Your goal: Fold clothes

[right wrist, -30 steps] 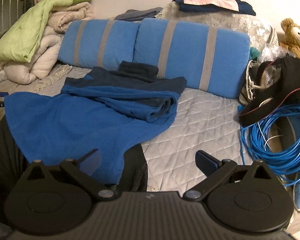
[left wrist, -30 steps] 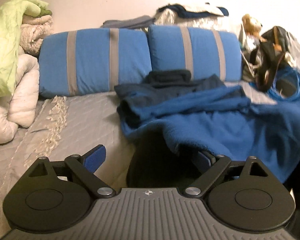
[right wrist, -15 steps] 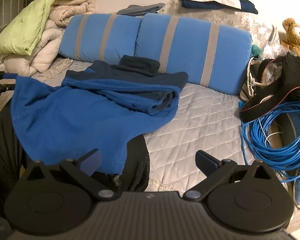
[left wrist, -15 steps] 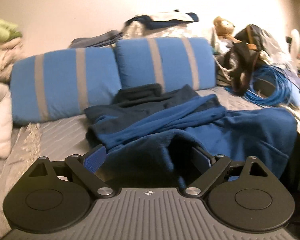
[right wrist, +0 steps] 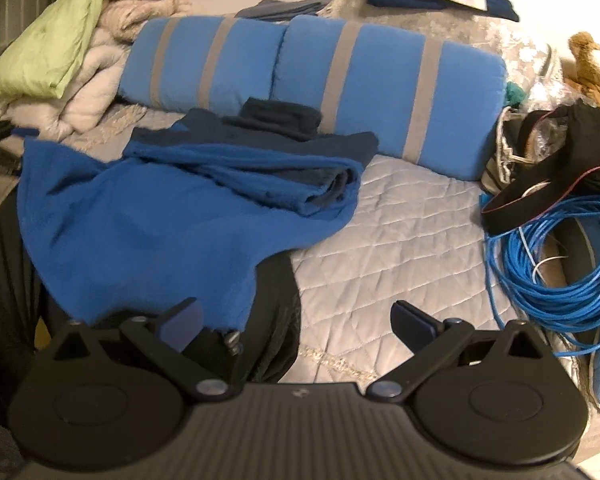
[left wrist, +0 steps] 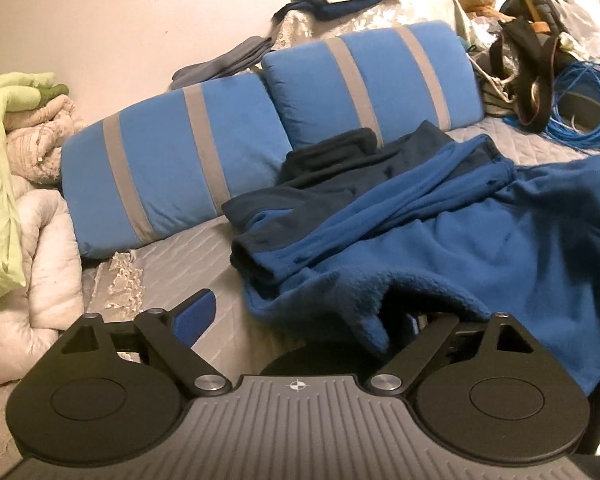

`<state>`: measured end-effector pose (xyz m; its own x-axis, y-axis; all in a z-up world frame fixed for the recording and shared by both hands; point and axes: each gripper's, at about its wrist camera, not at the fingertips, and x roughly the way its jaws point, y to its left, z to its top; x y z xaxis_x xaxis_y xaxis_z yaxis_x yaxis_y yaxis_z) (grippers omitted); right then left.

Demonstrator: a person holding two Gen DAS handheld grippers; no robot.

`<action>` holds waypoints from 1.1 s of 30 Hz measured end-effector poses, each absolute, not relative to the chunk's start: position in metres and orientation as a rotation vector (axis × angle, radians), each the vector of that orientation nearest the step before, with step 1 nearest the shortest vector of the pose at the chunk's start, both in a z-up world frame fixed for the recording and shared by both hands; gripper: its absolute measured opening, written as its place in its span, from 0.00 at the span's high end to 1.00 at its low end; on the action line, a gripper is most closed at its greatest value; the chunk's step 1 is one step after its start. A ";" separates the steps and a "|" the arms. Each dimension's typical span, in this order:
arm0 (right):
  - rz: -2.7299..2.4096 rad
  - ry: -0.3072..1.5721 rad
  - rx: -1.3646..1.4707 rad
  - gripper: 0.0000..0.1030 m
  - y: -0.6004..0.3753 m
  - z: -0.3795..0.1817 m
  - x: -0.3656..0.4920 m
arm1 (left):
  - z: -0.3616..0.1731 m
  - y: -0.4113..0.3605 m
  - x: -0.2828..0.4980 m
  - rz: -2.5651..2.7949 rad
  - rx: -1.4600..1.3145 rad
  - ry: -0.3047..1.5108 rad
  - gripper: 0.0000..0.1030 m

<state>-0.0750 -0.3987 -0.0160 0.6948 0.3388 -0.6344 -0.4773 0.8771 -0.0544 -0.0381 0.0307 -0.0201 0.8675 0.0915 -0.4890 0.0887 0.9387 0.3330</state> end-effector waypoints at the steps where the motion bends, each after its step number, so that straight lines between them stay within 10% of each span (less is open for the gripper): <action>1: 0.468 0.665 -0.234 0.00 -0.397 -0.020 -0.076 | -0.020 0.032 -0.037 -0.001 0.356 0.526 0.25; 33: 0.181 0.263 -0.332 0.06 -0.339 -0.063 -0.080 | -0.024 0.055 -0.038 0.024 0.197 0.511 0.22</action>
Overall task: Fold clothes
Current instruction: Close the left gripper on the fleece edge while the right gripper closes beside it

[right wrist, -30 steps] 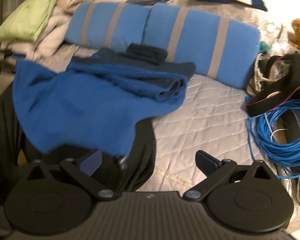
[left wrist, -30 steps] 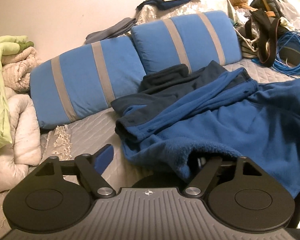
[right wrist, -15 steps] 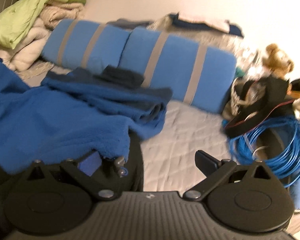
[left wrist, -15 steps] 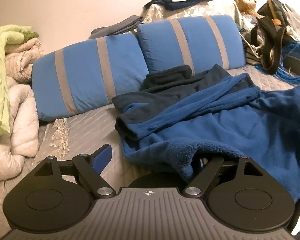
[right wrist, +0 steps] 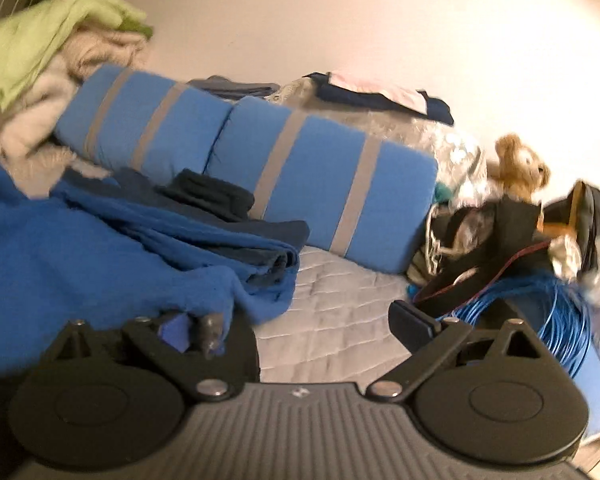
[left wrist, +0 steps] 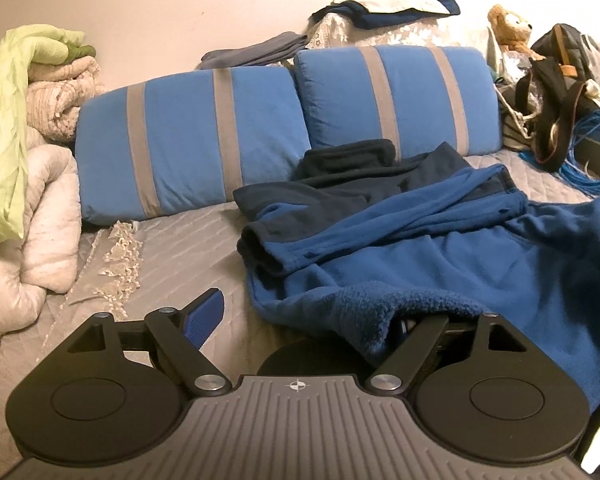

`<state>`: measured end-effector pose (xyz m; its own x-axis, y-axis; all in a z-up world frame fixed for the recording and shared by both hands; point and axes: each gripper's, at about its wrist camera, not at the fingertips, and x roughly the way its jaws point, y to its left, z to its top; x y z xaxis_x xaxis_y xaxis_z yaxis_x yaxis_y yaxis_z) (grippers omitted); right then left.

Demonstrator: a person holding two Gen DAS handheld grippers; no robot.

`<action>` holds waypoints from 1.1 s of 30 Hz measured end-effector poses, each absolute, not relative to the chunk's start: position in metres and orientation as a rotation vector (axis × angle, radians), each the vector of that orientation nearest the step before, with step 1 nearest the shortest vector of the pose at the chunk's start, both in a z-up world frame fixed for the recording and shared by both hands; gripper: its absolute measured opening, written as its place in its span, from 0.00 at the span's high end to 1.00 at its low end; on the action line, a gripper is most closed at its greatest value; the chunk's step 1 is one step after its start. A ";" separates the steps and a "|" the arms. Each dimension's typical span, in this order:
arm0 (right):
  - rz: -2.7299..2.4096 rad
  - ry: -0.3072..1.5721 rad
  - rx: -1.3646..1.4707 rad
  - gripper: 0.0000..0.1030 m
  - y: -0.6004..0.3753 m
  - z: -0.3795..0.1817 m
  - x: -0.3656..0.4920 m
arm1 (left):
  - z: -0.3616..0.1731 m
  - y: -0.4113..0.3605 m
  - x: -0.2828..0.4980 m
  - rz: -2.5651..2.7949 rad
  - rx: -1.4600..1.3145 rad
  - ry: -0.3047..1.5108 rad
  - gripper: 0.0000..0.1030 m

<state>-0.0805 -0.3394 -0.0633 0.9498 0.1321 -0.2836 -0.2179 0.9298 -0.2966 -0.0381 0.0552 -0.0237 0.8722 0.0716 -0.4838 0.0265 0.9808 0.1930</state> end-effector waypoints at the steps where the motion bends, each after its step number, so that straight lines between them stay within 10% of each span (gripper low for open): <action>1: 0.200 0.266 -0.319 0.07 -0.337 -0.062 -0.080 | -0.024 0.055 -0.039 0.023 0.198 0.510 0.22; 6: 0.264 0.278 -0.287 0.20 -0.325 -0.058 -0.075 | -0.027 0.053 -0.039 0.009 0.211 0.517 0.29; 13: 0.304 0.353 -0.279 0.84 -0.316 -0.047 -0.066 | -0.030 0.054 -0.040 -0.020 0.213 0.577 0.73; 23: 0.136 0.445 -0.200 0.85 -0.359 -0.018 -0.060 | -0.014 0.085 -0.060 0.139 0.254 0.605 0.79; 27: 0.138 0.493 -0.240 0.65 -0.364 -0.022 -0.062 | -0.018 0.092 -0.062 0.146 0.291 0.652 0.77; 33: 0.115 0.589 -0.206 0.62 -0.362 -0.034 -0.049 | -0.037 0.095 -0.053 0.159 0.260 0.714 0.73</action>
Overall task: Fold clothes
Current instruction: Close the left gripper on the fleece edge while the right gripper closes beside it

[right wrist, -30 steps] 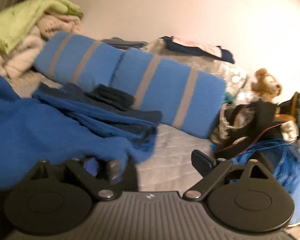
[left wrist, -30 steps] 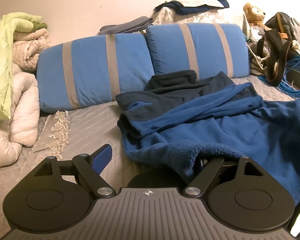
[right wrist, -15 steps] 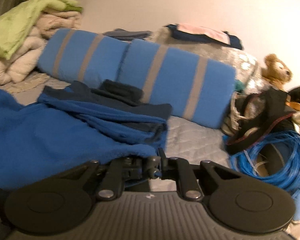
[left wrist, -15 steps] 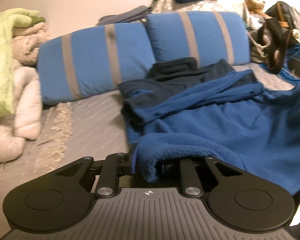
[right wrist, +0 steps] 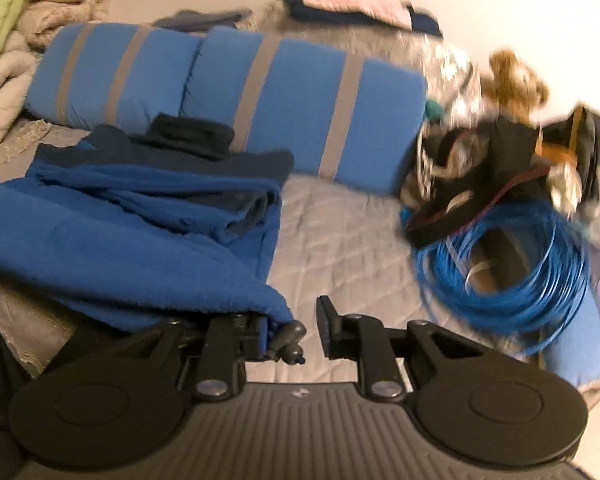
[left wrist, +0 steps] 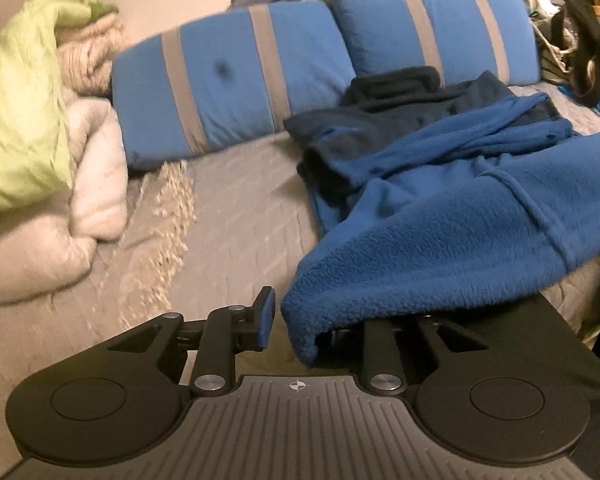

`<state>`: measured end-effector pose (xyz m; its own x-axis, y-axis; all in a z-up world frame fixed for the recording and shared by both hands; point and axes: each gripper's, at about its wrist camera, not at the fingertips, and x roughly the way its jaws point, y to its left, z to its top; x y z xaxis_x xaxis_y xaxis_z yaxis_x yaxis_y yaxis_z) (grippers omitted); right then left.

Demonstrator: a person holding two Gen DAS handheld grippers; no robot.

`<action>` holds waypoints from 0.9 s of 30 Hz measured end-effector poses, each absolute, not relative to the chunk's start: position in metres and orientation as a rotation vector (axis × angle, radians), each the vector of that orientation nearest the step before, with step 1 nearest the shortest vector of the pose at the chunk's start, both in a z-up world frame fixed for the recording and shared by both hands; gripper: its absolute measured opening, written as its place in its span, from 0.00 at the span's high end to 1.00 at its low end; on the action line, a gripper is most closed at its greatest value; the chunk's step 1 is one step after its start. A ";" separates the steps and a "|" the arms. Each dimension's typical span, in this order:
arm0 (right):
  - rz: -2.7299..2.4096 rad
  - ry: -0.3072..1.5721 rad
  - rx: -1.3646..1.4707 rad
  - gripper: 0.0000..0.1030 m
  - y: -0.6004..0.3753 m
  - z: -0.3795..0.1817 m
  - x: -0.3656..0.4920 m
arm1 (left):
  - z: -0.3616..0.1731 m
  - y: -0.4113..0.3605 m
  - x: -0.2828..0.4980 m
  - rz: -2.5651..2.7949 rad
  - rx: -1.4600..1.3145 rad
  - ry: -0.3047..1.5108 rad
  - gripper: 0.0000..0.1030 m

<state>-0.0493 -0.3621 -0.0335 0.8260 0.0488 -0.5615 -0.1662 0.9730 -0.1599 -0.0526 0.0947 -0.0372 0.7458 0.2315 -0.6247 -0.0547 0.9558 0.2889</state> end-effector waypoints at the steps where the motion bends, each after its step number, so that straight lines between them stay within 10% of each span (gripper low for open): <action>1: 0.117 0.612 -0.183 0.61 -0.364 -0.035 -0.046 | -0.038 0.095 -0.053 0.159 0.254 0.719 0.73; 6: 0.136 0.652 -0.151 0.61 -0.369 -0.039 -0.044 | -0.037 0.094 -0.054 0.153 0.260 0.730 0.75; 12: 0.165 0.585 -0.196 0.84 -0.362 -0.018 -0.050 | -0.016 0.089 -0.060 0.156 0.308 0.685 0.80; 27: 0.233 0.577 -0.068 0.85 -0.386 0.027 -0.053 | 0.021 0.088 -0.074 0.121 0.257 0.639 0.81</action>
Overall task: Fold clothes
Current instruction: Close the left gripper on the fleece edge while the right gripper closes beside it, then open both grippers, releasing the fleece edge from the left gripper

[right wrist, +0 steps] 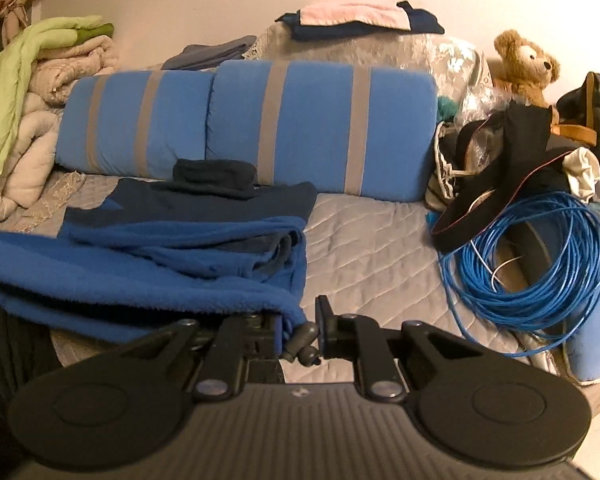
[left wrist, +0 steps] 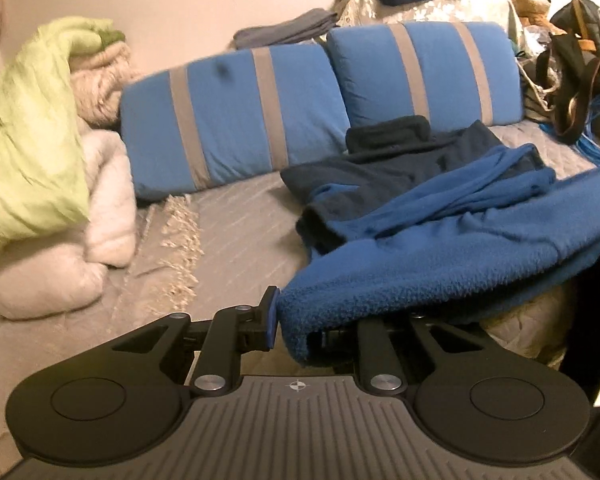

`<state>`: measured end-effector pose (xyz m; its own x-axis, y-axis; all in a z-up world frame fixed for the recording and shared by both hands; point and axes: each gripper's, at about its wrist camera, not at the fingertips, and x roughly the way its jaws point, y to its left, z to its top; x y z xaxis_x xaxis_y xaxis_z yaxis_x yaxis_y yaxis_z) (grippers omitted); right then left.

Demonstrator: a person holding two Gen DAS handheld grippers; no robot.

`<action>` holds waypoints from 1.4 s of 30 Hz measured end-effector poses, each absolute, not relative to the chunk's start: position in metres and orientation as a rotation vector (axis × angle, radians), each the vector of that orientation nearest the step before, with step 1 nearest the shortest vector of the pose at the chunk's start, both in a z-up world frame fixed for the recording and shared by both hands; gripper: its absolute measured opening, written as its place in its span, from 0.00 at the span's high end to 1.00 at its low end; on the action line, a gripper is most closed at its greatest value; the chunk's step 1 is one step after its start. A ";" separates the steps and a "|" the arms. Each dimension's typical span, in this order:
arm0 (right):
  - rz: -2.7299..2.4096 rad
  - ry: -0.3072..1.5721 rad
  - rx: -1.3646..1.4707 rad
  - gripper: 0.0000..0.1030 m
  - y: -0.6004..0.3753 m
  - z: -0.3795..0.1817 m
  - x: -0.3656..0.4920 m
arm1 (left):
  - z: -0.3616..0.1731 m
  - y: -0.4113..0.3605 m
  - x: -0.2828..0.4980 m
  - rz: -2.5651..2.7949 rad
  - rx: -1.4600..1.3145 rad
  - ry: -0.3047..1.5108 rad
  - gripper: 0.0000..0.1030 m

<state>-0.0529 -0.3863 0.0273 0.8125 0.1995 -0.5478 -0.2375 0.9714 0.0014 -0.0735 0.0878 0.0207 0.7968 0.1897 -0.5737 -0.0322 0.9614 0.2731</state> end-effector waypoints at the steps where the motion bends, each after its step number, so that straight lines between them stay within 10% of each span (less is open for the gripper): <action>1: 0.235 0.579 -0.070 0.85 -0.384 0.027 -0.047 | 0.020 0.089 -0.068 0.122 0.260 0.640 0.81; 42: 0.254 0.972 -0.240 0.78 -0.329 -0.048 0.232 | -0.053 0.138 0.182 -0.005 0.307 1.059 0.79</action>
<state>0.2321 -0.3290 -0.0477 0.5387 0.1042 -0.8361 -0.3175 0.9443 -0.0869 0.1819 0.1375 -0.0534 0.4934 0.1428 -0.8580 0.1503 0.9576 0.2458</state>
